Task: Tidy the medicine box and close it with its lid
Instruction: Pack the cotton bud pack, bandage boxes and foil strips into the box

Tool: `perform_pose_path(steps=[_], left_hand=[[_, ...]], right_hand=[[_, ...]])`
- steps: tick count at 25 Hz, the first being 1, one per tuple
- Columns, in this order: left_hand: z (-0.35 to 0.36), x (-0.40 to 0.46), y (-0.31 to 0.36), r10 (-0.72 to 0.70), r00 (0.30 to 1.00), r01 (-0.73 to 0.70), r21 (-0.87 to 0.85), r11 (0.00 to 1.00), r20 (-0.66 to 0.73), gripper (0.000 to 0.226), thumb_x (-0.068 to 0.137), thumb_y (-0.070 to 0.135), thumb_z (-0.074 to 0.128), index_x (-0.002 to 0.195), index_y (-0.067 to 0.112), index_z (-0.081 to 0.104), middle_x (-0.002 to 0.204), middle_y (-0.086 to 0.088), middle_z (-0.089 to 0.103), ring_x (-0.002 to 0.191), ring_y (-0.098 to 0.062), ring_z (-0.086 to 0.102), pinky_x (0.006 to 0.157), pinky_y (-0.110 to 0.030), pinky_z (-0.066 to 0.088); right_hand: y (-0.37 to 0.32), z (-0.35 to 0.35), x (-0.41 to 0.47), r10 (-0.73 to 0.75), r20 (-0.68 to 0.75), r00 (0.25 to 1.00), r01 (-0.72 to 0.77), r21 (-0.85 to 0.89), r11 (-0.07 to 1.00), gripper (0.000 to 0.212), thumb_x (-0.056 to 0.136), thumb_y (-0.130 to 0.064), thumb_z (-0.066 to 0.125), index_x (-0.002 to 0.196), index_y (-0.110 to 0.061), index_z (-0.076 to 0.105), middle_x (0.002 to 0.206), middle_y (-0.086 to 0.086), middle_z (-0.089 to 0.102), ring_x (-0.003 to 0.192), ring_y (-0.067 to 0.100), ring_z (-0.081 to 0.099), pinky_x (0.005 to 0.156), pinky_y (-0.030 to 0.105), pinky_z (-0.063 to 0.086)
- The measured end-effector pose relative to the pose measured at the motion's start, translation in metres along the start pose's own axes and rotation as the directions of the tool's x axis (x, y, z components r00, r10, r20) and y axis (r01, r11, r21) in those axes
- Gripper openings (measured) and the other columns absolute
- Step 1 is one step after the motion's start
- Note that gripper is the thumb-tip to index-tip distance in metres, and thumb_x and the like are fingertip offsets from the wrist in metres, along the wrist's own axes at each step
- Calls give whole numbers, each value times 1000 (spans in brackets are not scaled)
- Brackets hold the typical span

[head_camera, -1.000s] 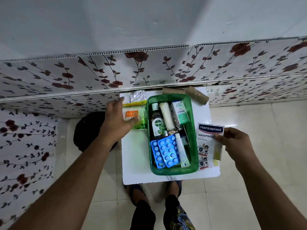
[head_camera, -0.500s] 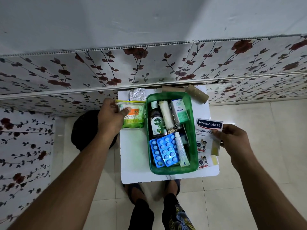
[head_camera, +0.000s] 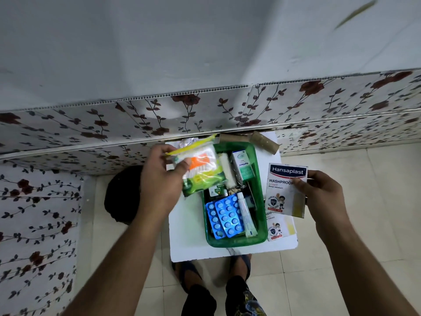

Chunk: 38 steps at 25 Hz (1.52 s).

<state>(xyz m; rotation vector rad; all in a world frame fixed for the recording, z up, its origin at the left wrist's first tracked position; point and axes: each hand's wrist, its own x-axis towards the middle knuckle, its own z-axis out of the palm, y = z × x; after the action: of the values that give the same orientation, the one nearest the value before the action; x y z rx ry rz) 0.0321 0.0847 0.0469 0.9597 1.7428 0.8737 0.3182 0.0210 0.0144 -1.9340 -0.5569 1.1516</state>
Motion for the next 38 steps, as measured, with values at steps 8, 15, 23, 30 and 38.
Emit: perform_pose_path(steps=[8, 15, 23, 30, 38], left_hand=[[69, -3, -11, 239, 956, -293, 595, 749, 170, 36, 84, 26, 73, 113, 14, 57, 99, -9, 66, 88, -29, 63, 73, -35, 48], [48, -8, -30, 457, 762, -559, 823, 105, 459, 63, 76, 59, 66, 124, 20, 61, 119, -2, 64, 112, -29, 52, 86, -43, 33], [54, 14, -35, 351, 720, -617, 784, -69, 598, 78, 68, 44, 79, 135, 17, 49, 141, -3, 57, 135, -29, 41, 96, -48, 19], [50, 18, -30, 383, 724, -587, 804, -95, 573, 67, 68, 52, 75, 124, 19, 61, 118, -1, 67, 115, -28, 47, 86, -44, 25], [44, 19, -24, 429, 694, -620, 783, -53, 578, 65, 73, 57, 70, 130, 25, 58, 117, 6, 68, 110, -26, 46, 85, -41, 23]], right_hand=[[1, -7, -2, -21, 16, 1000, 21, 3, 1000, 9, 91, -4, 63, 94, -12, 68, 82, 1, 72, 60, 2, 67, 53, 20, 51], [3, -9, -5, -2, 13, 1000, 3, -45, 999, 13, 90, -9, 66, 103, -12, 68, 92, 7, 75, 77, 19, 71, 61, 28, 52], [-14, 10, -27, -19, 87, 996, 24, -52, 998, 24, 86, -10, 72, 105, -20, 61, 81, 2, 76, 72, 15, 73, 56, 26, 53], [10, 80, -68, -158, 311, 937, 293, -456, 840, 44, 87, -12, 68, 120, -30, 46, 88, -11, 69, 82, 15, 69, 70, 33, 56], [40, 91, -73, -281, 509, 814, 573, -783, 242, 53, 71, -11, 77, 121, -12, 60, 107, 12, 61, 94, 32, 62, 74, 38, 54]])
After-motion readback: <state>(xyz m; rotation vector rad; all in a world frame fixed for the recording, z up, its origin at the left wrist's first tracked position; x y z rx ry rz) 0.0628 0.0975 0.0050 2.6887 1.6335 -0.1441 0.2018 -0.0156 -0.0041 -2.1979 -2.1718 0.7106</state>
